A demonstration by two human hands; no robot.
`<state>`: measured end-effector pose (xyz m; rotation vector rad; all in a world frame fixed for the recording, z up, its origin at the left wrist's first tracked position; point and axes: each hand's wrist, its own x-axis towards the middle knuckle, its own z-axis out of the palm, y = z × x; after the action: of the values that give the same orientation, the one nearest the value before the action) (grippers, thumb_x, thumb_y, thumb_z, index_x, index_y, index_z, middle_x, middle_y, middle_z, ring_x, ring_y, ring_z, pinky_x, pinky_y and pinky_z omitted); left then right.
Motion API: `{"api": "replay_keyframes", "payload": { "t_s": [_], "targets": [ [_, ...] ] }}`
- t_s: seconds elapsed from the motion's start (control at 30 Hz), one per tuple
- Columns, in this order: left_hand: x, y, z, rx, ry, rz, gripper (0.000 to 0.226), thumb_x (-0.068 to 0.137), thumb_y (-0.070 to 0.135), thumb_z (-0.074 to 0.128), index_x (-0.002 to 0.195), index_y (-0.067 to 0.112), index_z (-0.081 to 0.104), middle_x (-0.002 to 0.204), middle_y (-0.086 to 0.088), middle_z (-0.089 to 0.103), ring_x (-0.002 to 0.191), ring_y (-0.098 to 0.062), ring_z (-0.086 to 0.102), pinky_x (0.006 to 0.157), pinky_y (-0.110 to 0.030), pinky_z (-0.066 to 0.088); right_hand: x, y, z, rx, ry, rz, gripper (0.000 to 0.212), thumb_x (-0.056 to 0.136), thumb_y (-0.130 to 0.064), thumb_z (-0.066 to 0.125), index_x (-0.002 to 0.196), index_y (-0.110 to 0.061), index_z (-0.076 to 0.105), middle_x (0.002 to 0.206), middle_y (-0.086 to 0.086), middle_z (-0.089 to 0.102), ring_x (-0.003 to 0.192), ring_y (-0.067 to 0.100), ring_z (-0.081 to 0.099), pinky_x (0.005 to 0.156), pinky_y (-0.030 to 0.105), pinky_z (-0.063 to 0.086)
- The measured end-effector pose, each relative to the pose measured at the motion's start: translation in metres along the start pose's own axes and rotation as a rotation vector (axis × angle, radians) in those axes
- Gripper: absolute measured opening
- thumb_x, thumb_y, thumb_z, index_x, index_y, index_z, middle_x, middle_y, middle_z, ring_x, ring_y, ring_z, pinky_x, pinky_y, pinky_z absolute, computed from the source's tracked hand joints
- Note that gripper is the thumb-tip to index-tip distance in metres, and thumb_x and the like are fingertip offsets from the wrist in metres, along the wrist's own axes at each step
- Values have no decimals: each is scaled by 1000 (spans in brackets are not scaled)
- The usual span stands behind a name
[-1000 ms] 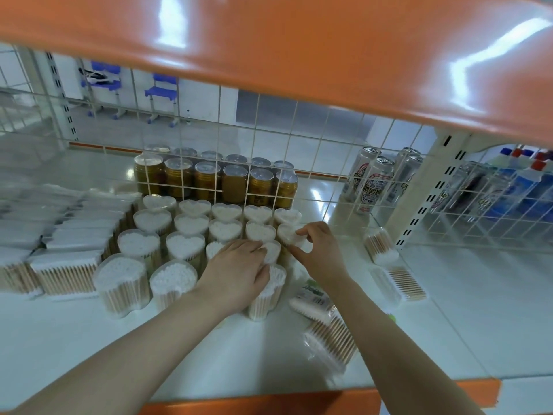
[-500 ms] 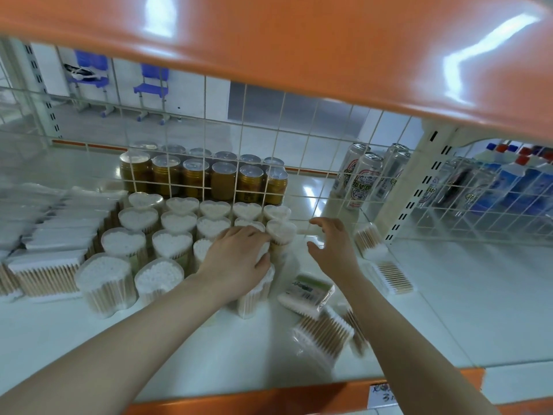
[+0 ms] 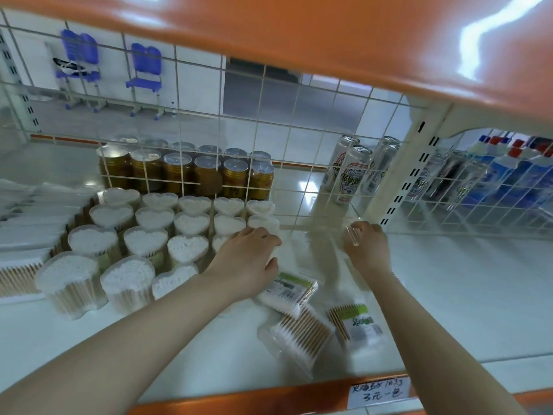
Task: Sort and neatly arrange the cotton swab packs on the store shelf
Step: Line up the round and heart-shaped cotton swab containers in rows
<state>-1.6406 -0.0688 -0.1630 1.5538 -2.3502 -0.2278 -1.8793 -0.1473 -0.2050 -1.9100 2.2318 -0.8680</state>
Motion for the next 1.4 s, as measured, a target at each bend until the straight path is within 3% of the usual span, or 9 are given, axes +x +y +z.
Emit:
{"api": "replay_keyframes", "payload": {
  "t_s": [0.13,0.3,0.57,0.83,1.03,1.17,1.23,1.3,1.4],
  "targets": [
    [7,3,5,-4,-42,24,45,96,30,39,140,22,34,140,3,38,127,-15,34,102,-26,30,4,12,1,-42,-64,94,51,82,-14,64,129,-8,47,124,18,47,113,33,46,94,37,39],
    [11,4,9,60,-64,62,44,97,29,38,140,21,33,142,3,36,129,-16,31,103,-26,26,8,17,4,-73,-143,169,64,80,-15,62,138,-9,34,129,19,43,116,35,43,93,40,40],
    [9,-1,8,98,-73,65,46,97,31,36,142,21,31,142,3,36,128,-15,32,103,-25,25,14,15,8,-159,-173,199,64,80,-19,64,135,-12,31,126,17,44,112,32,46,88,40,42],
    [2,-8,6,118,-44,66,46,97,31,37,141,22,32,140,4,37,125,-14,34,100,-23,26,11,8,11,-161,-156,184,64,78,-16,67,131,-12,33,122,18,45,109,33,47,85,40,45],
    [-1,-11,3,92,4,60,45,95,29,40,139,20,34,135,3,42,122,-14,38,93,-23,29,1,-2,10,-88,-138,136,66,77,-25,68,132,-11,34,119,16,48,105,32,50,87,42,48],
    [-4,-13,4,107,32,55,47,93,31,41,138,20,34,136,3,43,125,-16,37,101,-25,27,-5,-14,2,21,-75,120,64,79,-36,66,128,-6,38,116,15,52,104,31,52,89,41,47],
    [-6,-14,5,121,49,51,49,93,32,41,140,21,32,138,3,40,127,-16,35,105,-26,23,-8,-22,-4,43,-77,110,58,81,-38,64,122,-2,45,115,11,52,104,28,53,87,34,46],
    [-9,-14,5,124,68,42,50,93,32,42,141,22,31,138,3,39,128,-17,34,106,-27,22,-12,-28,-13,7,-103,64,51,83,-34,63,119,-1,50,121,12,50,108,27,51,84,29,42],
    [-13,-15,4,129,90,37,52,92,32,45,141,20,32,139,1,40,129,-19,33,106,-26,21,-20,-36,-27,-11,-117,4,46,86,-18,56,124,7,48,127,19,48,115,31,46,89,36,44]
  ]
}}
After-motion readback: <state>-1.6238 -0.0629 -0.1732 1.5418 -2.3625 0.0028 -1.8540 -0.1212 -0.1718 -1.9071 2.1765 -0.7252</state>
